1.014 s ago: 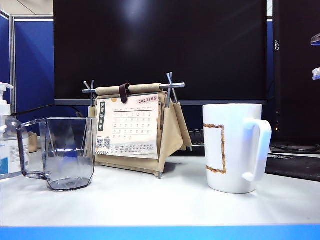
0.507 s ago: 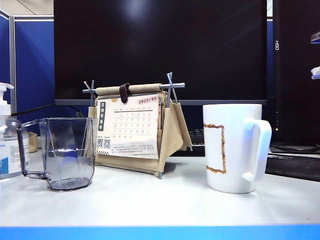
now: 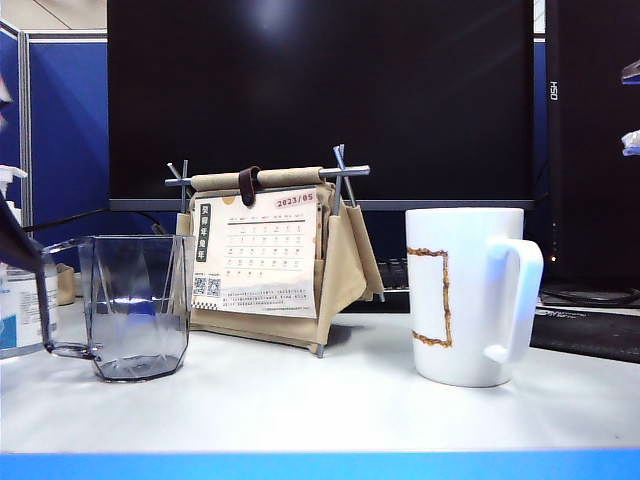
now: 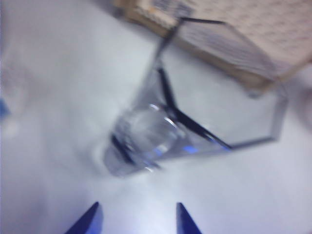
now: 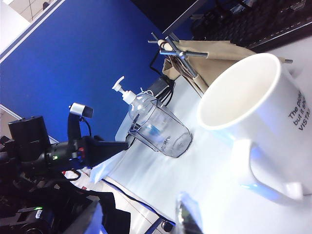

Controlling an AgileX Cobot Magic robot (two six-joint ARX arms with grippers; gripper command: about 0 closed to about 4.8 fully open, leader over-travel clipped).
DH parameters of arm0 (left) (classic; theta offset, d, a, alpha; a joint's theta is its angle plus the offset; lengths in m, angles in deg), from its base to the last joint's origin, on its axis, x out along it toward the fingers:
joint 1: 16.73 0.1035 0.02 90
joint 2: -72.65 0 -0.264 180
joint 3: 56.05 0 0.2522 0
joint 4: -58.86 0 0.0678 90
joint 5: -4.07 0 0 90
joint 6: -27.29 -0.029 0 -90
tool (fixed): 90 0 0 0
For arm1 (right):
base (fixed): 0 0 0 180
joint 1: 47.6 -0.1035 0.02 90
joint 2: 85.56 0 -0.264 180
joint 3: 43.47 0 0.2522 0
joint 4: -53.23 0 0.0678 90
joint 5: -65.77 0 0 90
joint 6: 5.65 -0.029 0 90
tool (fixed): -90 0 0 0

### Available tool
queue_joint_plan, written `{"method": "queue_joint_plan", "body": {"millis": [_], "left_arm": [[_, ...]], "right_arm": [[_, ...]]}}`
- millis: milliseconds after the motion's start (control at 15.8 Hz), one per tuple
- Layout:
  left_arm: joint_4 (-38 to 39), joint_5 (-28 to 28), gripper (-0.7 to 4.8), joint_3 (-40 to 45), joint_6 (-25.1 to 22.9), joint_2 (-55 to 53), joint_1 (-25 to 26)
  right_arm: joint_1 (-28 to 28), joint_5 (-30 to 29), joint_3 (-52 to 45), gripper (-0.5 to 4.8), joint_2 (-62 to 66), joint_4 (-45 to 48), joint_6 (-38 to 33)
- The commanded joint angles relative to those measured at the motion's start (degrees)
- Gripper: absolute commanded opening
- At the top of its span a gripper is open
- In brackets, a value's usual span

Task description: Swap the positions of the transparent plastic cup and the white ceramic cup.

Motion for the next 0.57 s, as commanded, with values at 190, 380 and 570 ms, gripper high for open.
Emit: {"method": "queue_joint_plan", "body": {"millis": [190,380,570], "left_arm": [[-5.46,5.07,2.02,-0.17,-1.36,-2.84,-0.63],[-8.02,4.81,2.02,-0.17,-1.31,-4.63,-0.63],[-11.93,3.67,2.02,-0.17,-1.33,-8.79,-0.63]], "right_arm": [[-0.07,-0.33,0.28,2.00,-0.09,1.01,0.00],[-0.04,-0.20,0.26,2.00,-0.09,0.98,0.00],[-0.07,-0.20,0.28,2.00,-0.09,0.98,0.00]]}}
